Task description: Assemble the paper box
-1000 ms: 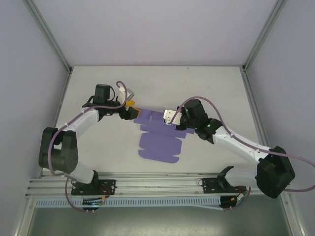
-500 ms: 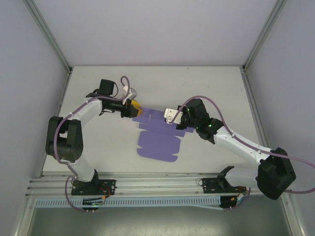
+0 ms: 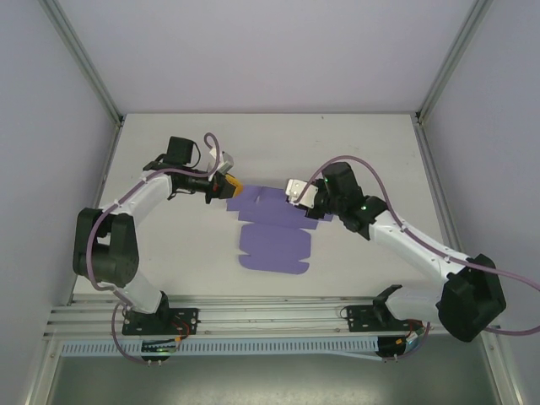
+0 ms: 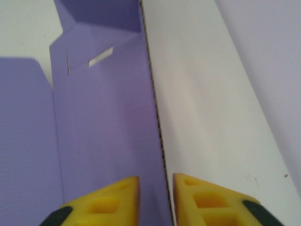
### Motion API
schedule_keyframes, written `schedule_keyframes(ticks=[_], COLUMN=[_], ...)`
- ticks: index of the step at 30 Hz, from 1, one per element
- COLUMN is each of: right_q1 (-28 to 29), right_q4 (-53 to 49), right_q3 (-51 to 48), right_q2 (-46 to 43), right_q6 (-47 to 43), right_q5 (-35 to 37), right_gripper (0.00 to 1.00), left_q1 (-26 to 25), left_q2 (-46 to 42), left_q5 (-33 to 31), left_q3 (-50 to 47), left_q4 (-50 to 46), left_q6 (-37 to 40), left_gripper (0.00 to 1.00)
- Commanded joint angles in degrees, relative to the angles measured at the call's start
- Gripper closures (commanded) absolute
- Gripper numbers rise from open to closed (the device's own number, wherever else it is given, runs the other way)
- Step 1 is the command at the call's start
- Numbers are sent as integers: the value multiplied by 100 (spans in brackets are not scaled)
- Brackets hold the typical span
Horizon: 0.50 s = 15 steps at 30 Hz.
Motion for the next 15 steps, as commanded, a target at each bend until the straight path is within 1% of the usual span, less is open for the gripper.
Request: schedule_keyframes(ticks=[1,5,8,10,12,15], right_q1=[-152,-213,-218,-248,-255,-240], right_q4=[-705,-627,-505,-486,-556,-578], right_q3=[243,289,224,264,340,418], right_q2=[230,253,292,394,516,653], right_q6=[28,26,-100,-125,-151,-152], right_q5=[123,207,236,296,312,337], right_gripper=[73,74,74,74,77,82], left_q1=[-7,-2,-7,4,0,3], left_q2=[-219,-199,-212,-230,-194,-149], left_q5=[244,106,345,336,270,349], left_q3=[-41,-41,-9,-34,3,37], left_q4=[-7,-22,-115,-86,-102,-155], left_q6=[282,266,401,408,378,397], left_gripper=[100,100,100,100,100,100])
